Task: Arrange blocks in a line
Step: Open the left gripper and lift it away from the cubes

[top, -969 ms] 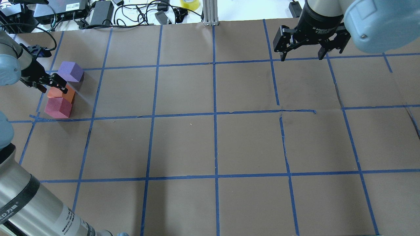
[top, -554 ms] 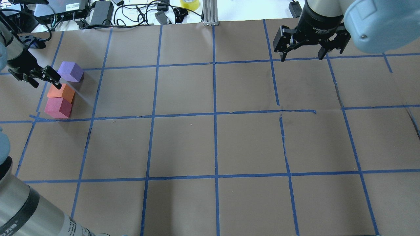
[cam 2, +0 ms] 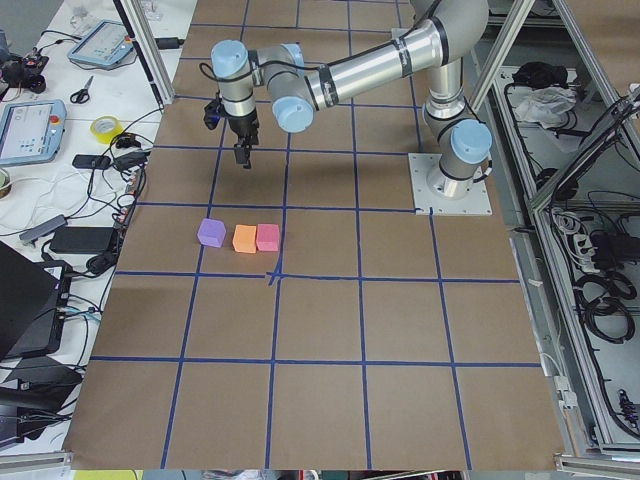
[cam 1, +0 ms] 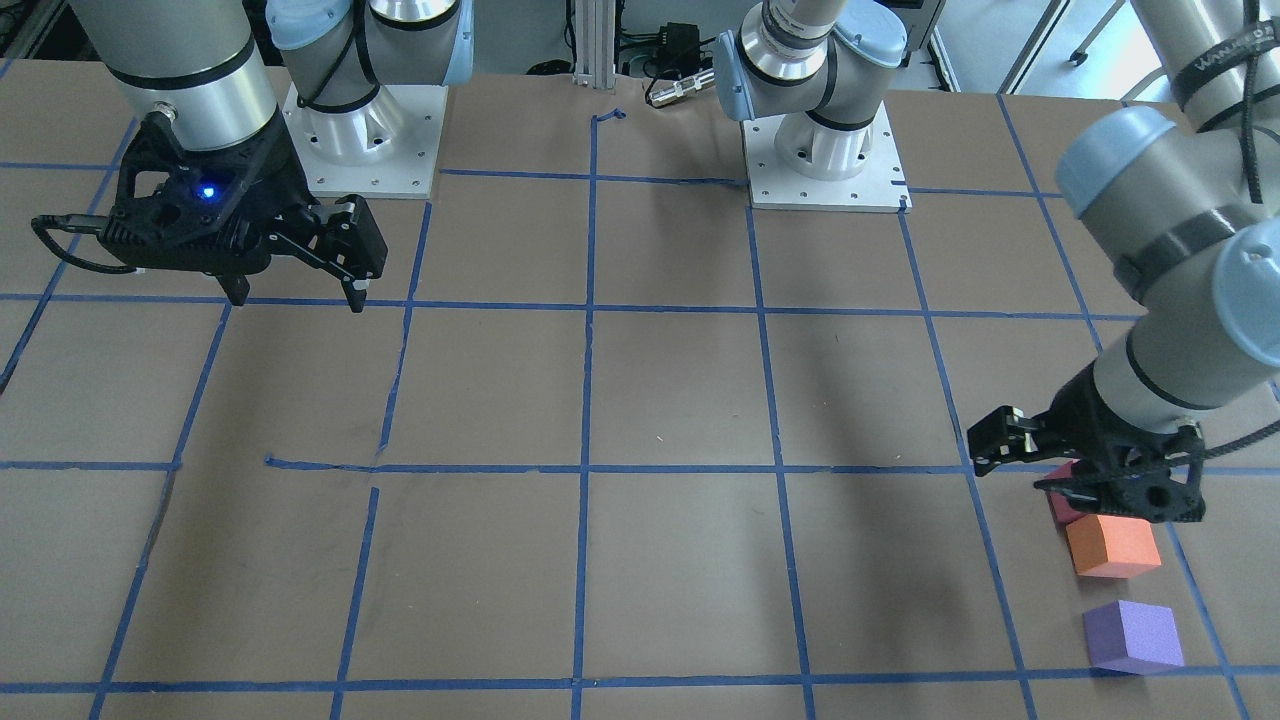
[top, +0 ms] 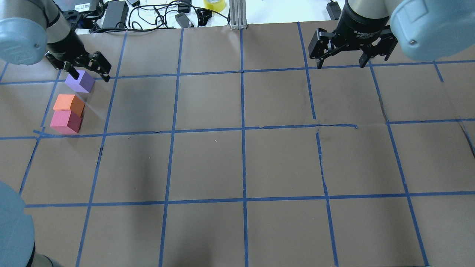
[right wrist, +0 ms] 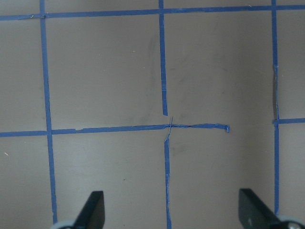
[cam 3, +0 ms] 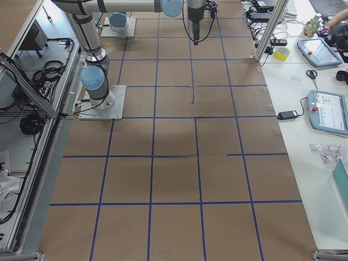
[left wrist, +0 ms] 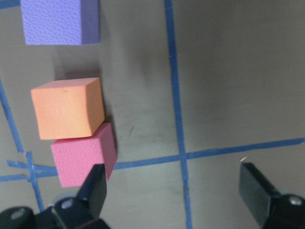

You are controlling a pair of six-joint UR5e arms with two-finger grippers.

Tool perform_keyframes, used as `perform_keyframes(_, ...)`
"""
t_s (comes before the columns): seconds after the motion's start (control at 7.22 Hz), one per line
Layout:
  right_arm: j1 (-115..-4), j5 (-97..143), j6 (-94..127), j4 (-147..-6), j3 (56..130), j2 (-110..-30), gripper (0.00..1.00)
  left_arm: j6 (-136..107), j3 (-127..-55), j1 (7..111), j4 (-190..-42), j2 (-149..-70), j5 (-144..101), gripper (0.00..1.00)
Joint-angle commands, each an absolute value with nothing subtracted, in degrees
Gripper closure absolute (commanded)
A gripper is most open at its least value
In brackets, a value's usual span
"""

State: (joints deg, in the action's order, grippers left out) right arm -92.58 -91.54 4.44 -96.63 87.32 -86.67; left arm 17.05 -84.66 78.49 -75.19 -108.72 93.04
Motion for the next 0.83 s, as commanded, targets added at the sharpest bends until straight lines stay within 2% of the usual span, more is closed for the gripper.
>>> perform_keyframes(0.0, -92.3, -91.2, 4.3, -94.5, 87.4, -87.4, 0.0, 3.7, -83.4, 88.8, -76.7, -105.4, 93.2, 0.0)
perform_keyframes(0.28, -92.6, -87.5, 4.2, -93.8, 87.4, -88.3, 0.0, 3.2, -82.1, 91.3, -86.8, -101.9, 92.4, 0.0)
perform_keyframes(0.69, -92.5, -88.0, 4.3, -93.7, 87.5, -88.2, 0.0, 3.3, -82.5, 90.8, -91.4, -98.0, 92.5, 0.0)
